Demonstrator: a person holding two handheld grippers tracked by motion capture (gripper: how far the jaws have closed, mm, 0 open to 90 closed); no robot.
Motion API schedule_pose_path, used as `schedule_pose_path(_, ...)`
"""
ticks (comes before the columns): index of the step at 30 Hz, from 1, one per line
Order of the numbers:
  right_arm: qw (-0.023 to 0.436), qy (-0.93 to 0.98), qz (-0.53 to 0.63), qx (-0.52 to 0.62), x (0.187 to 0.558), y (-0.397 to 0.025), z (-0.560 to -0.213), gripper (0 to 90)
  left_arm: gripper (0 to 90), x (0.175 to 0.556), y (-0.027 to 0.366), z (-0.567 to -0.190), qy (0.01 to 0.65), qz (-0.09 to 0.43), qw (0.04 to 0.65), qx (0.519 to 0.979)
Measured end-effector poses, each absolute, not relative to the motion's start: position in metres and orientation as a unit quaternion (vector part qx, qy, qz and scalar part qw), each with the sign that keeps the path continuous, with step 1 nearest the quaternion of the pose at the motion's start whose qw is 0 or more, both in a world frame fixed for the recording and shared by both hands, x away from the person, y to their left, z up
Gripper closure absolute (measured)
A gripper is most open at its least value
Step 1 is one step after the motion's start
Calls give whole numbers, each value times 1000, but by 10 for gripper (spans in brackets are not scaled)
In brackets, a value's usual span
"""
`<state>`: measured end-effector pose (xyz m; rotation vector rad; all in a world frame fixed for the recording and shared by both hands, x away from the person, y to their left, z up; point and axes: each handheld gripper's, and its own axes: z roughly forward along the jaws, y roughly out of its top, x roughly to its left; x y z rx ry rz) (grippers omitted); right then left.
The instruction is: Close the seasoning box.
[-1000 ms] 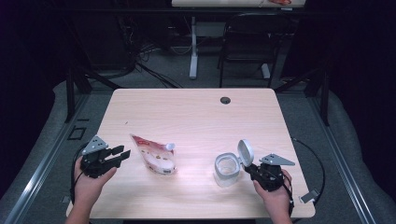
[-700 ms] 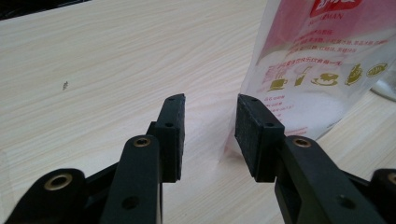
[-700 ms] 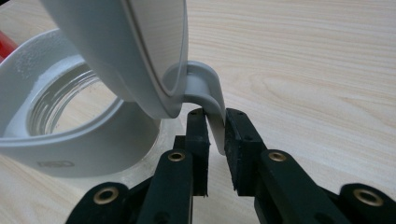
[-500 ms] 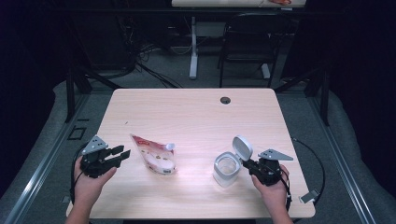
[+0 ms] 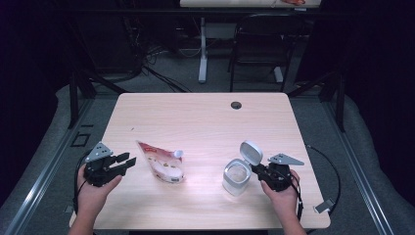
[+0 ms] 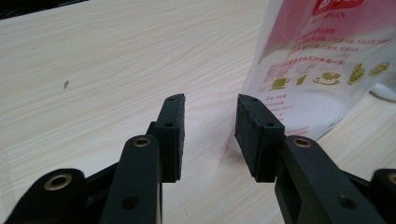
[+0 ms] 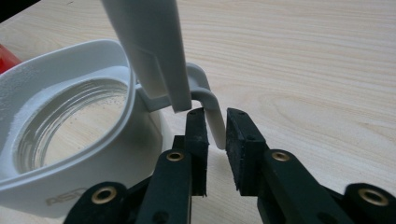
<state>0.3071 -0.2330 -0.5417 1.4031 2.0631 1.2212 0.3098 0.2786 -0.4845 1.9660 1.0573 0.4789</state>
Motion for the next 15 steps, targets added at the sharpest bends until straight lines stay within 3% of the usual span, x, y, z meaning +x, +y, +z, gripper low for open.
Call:
schedule_pose_path(5, 180, 732, 436, 492, 311, -232, -543, 739, 631, 310, 279, -484, 421, 192, 416, 783)
schedule_pose_path(15, 181, 738, 437, 482, 319, -226, -542, 781, 631, 310, 279, -485, 421, 191, 415, 783)
